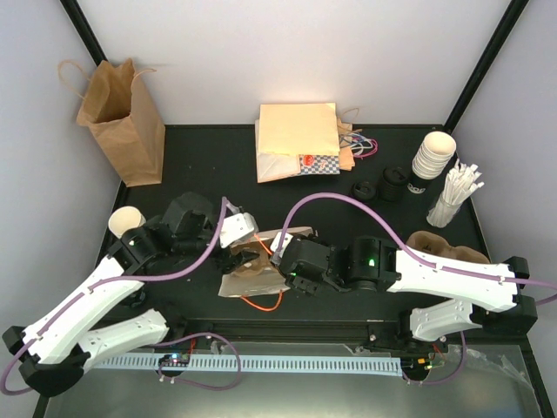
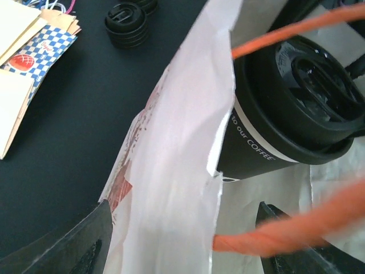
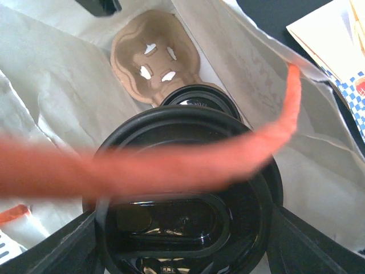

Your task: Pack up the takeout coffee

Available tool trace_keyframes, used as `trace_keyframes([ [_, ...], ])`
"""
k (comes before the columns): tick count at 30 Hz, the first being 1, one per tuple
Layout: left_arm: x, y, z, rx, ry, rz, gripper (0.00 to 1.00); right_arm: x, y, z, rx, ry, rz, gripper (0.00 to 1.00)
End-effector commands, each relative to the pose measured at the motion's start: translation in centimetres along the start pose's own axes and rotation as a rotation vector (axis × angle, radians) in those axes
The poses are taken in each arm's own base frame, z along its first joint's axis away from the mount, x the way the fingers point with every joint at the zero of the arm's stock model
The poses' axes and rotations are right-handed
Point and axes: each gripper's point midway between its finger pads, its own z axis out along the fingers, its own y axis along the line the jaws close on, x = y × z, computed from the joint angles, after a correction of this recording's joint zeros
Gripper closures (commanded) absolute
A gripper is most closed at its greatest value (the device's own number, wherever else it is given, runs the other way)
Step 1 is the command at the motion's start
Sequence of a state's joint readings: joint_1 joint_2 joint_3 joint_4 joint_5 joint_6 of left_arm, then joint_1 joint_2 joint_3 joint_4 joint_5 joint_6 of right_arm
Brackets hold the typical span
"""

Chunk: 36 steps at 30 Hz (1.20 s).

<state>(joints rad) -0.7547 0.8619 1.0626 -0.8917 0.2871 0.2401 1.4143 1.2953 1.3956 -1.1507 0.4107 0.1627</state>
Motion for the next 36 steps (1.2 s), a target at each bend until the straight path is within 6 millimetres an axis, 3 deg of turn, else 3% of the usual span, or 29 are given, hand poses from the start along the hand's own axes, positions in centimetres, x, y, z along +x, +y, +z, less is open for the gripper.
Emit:
trace_keyframes([
  [1,-0.8,0.0,-0.1,-0.037,0.001,0.145,0.31,-0.9,-0.3,-0.5,0.01,-0.04,0.02,0.44],
  [3,-1.1,0.7,-0.1,-0.072,-0.004,0.156,0.35,-1.0,-0.2,-0.5,0.005,-0.04,0.022,0.45],
  [5,-1.4,1.1,-0.1,-0.097,-0.007,0.167,0.45,-1.0,-0.1,-0.5,0.003,-0.042,0.023,0.45],
  [9,-2.1,1.7,-0.3,-0.131,-0.023,0.191,0.81,-1.0,-0.2,-0.6,0.003,-0.043,0.03,0.45],
  [12,-2.5,1.4,-0.7,-0.131,-0.047,0.217,0.97,-1.4,-0.2,-0.8,-0.001,-0.052,0.041,0.45],
  [16,-3.2,1.0,-1.2,-0.134,-0.081,0.233,0.98,-2.4,0.0,-1.2,-0.016,-0.077,0.063,0.45],
  [23,-4.8,2.4,-1.7,-0.261,-0.145,0.168,0.98,-4.6,0.7,-1.1,-0.028,-0.102,0.108,0.45],
  [26,-4.6,2.1,-1.1,-0.278,-0.145,0.157,0.98,-4.2,1.2,-0.6,-0.027,-0.089,0.113,0.45],
  [31,-4.2,3.9,-0.4,-0.398,-0.098,0.108,0.98,-3.3,1.7,-0.3,-0.022,-0.072,0.123,0.45],
  [36,-5.3,5.7,-0.7,-0.504,-0.121,0.063,0.98,-3.0,0.0,0.2,0.077,-0.078,0.143,0.45],
])
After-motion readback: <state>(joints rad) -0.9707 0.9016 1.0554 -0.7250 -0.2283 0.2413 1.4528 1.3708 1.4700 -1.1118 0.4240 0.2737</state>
